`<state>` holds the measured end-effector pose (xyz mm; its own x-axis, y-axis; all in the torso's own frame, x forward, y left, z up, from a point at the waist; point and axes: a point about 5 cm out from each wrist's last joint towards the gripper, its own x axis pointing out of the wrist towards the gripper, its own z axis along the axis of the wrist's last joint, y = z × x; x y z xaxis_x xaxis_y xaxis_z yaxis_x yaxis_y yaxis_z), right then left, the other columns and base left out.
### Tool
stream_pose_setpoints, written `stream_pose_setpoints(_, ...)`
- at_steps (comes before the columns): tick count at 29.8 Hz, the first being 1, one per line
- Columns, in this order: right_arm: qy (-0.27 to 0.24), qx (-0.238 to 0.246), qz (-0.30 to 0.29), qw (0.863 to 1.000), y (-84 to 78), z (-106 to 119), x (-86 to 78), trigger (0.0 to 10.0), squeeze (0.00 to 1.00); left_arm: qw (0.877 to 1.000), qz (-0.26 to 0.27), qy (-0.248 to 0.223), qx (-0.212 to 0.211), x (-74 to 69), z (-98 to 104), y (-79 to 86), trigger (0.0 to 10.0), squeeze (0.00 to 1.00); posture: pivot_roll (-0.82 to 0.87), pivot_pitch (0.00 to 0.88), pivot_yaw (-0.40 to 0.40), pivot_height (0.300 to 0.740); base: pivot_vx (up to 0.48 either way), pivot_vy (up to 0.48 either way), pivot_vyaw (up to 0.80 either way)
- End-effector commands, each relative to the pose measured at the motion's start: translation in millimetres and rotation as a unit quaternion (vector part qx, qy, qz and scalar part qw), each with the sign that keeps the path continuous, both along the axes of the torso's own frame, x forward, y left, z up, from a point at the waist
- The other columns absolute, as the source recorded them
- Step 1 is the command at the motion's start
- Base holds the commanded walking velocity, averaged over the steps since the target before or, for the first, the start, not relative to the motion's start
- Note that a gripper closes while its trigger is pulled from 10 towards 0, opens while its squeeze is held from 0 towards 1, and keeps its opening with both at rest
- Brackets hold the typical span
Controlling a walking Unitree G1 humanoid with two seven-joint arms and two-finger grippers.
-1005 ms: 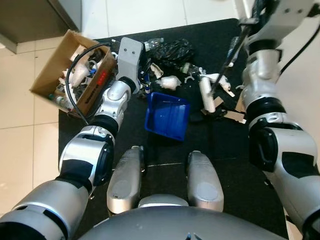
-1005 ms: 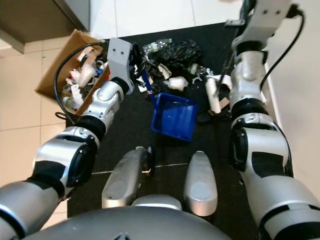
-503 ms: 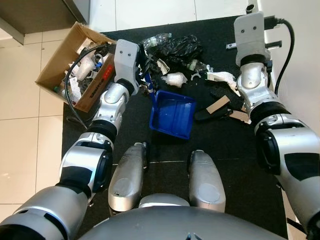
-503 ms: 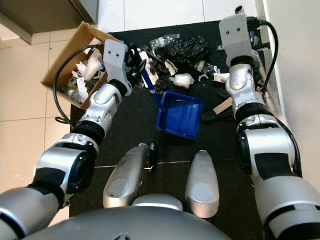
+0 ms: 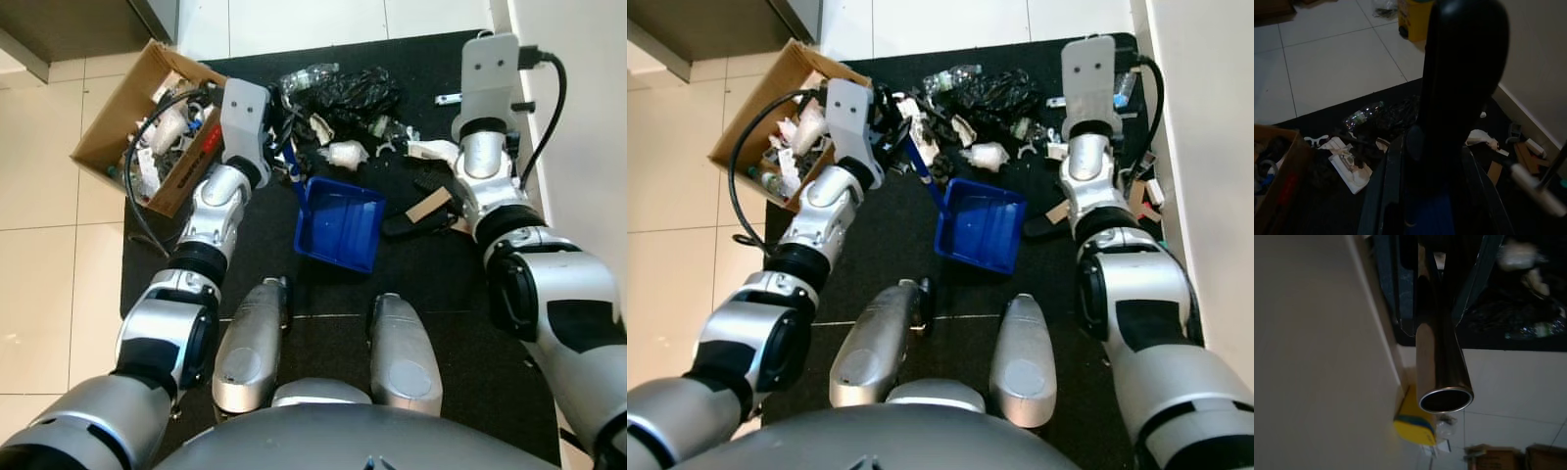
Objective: Sweep floor
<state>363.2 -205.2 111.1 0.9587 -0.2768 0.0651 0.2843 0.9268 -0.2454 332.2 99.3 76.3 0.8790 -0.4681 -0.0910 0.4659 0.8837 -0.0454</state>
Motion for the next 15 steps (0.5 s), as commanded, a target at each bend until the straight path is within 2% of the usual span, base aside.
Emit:
stream_pose_setpoints(1, 0.021, 0.086, -0.01, 0.996, 0.0, -10, -2.3, 10.0, 0.0, 1.0, 0.001, 0.001, -0.016, -4.0, -1, 2.6, 10.0, 0.0, 0.32, 0.246, 0.107, 0.74, 0.0, 0.0, 0.0)
stream_pose_setpoints(2, 0.021, 0.086, -0.01, 0.996, 0.0, -10, -2.3, 10.0, 0.0, 1.0, 0.001, 0.001, -0.016, -4.0, -1, 2.6, 10.0, 0.0, 0.32, 0.246, 0.107, 0.74, 0.0, 0.0, 0.0)
stream_pose_setpoints(3, 0.022, 0.128, -0.013, 0.991, -0.8, -12, -2.4, 10.0, 0.0, 1.0, 0.001, 0.0, -0.017, -4.6, 0, 2.7, 10.0, 0.0, 0.32, 0.246, 0.107, 0.74, 0.0, 0.0, 0.0)
stream_pose_setpoints(5, 0.022, 0.128, -0.013, 0.991, -0.8, -12, -2.4, 10.0, 0.0, 1.0, 0.001, 0.0, -0.017, -4.6, 0, 2.7, 10.0, 0.0, 0.32, 0.246, 0.107, 0.74, 0.0, 0.0, 0.0)
stream_pose_setpoints(7, 0.036, 0.197, -0.005, 0.98, 0.6, -17, -2.1, 10.0, 0.0, 1.0, 0.002, -0.002, -0.021, -5.5, 1, 1.0, 10.0, 0.0, 0.31, 0.243, 0.095, 0.74, 0.0, 0.0, 0.0)
stream_pose_setpoints(8, 0.059, 0.24, 0.012, 0.969, 6.0, -23, -1.5, 10.0, 0.0, 1.0, 0.003, -0.003, -0.024, -5.3, 2, -0.5, 10.0, 0.0, 0.31, 0.241, 0.092, 0.74, 0.0, 0.0, 0.0)
stream_pose_setpoints(10, 0.059, 0.24, 0.012, 0.969, 6.0, -23, -1.5, 10.0, 0.0, 1.0, 0.003, -0.003, -0.024, -5.3, 2, -0.5, 10.0, 0.0, 0.31, 0.241, 0.092, 0.74, 0.0, 0.0, 0.0)
stream_pose_setpoints(13, 0.107, 0.295, 0.048, 0.948, 20.0, -35, -2.6, 10.0, 0.0, 1.0, 0.005, -0.002, -0.027, -5.6, 4, -1.9, 10.0, 0.0, 0.3, 0.237, 0.087, 0.74, 0.0, 0.0, 0.0)
stream_pose_setpoints(14, 0.107, 0.295, 0.048, 0.948, 20.0, -35, -2.6, 10.0, 0.0, 1.0, 0.005, -0.002, -0.027, -5.6, 4, -1.9, 10.0, 0.0, 0.3, 0.237, 0.087, 0.74, 0.0, 0.0, 0.0)
stream_pose_setpoints(15, 0.118, 0.304, 0.069, 0.943, 25.3, -37, -3.0, 10.0, 0.0, 1.0, 0.004, -0.001, -0.029, -5.5, 5, -2.9, 10.0, 0.0, 0.29, 0.234, 0.083, 0.74, 0.0, 0.0, 0.0)
